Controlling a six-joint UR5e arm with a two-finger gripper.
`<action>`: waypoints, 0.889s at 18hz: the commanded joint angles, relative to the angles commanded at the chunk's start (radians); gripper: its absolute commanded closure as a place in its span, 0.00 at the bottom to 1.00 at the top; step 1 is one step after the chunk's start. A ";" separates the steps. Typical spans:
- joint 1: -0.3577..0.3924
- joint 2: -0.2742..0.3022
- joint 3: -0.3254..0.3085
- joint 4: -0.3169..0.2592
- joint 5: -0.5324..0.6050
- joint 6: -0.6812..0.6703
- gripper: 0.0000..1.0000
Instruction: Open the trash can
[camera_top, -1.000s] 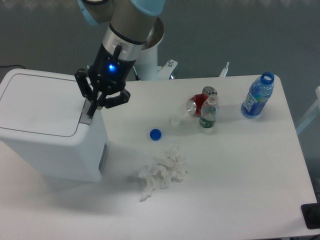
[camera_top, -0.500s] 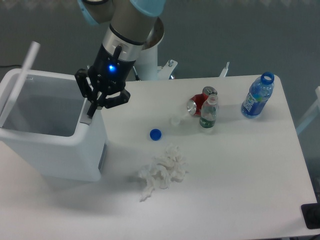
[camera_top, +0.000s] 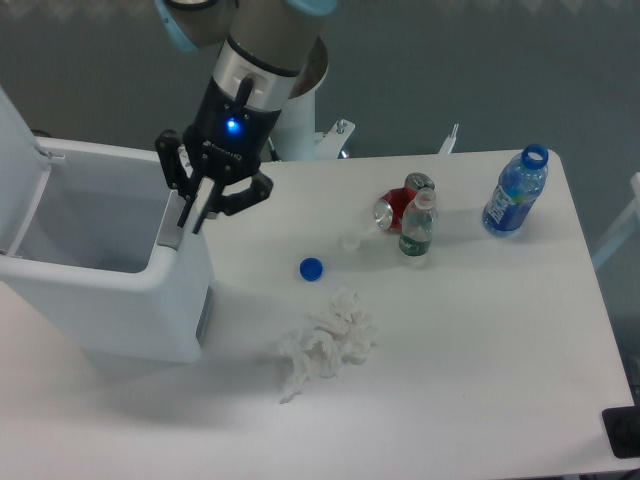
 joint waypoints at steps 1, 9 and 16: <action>0.015 -0.003 0.000 0.018 0.002 0.000 0.00; 0.120 -0.063 0.018 0.206 0.005 0.213 0.00; 0.178 -0.172 0.020 0.212 0.173 0.377 0.00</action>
